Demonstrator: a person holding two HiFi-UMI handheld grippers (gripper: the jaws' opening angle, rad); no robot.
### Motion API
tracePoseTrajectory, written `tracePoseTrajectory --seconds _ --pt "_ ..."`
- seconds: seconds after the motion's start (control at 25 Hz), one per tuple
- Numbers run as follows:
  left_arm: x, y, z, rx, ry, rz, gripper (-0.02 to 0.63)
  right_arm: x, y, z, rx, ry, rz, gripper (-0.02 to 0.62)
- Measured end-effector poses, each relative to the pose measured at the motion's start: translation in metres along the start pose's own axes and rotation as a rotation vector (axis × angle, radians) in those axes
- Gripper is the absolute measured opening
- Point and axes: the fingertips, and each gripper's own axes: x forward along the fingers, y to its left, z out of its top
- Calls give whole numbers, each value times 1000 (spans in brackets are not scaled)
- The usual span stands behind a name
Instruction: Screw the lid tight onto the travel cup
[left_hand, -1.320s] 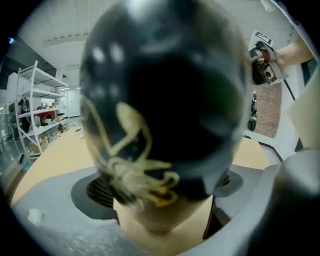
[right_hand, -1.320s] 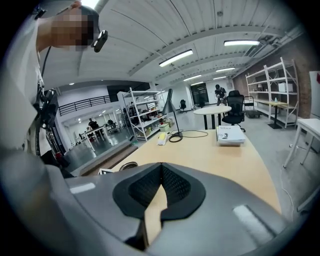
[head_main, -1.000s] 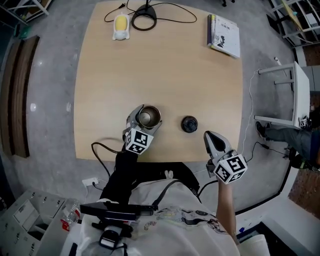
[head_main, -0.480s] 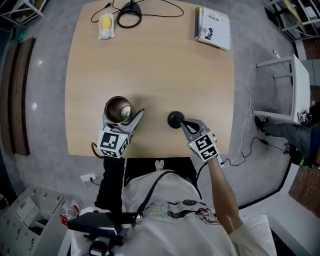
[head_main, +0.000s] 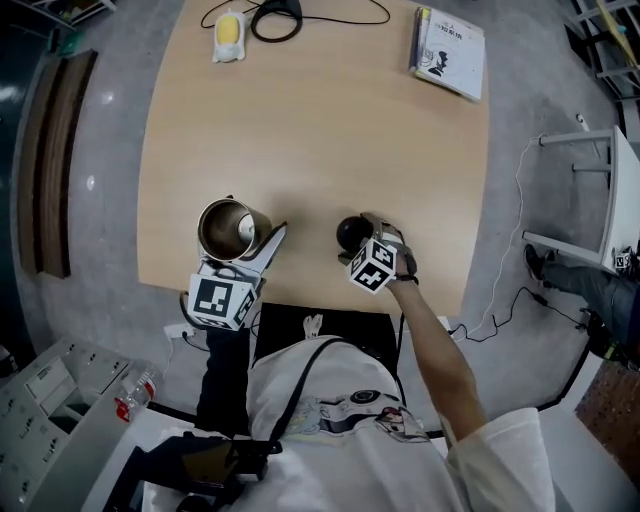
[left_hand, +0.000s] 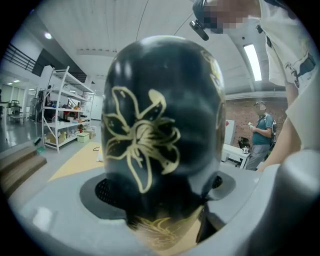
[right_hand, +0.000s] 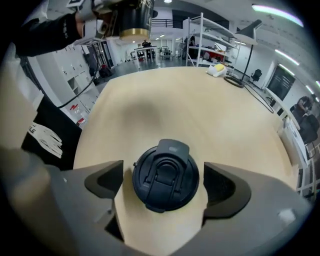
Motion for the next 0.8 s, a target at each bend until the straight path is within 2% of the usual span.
tracePoseTrajectory --seconds 0.12,0.28,0.4,0.52,0.6,0.72,0.76,0.8 --pt "0 -7 -3 -1 3 0 425 13 -7 0 -6 42 -11 477" --pt "1 -14 -2 22 5 -22 425 16 -8 -4 11 68 18 456" --pt "-2 -17 1 42 2 -49 425 4 -9 -3 86 39 37 454" --pt "-6 -19 1 92 4 -85 425 -52 -22 31 181 -133 12 454" --pt "-8 -26 2 141 10 -133 425 -124 -31 74 154 -304 -12 454" --pt "-9 -46 10 202 4 -222 425 -258 -21 162 -21 -552 32 454" --pt "-9 -54 14 215 -2 -251 425 -296 -9 190 -106 -587 68 454" --pt "-9 -61 18 228 -5 -279 425 -324 6 213 -200 -576 106 456"
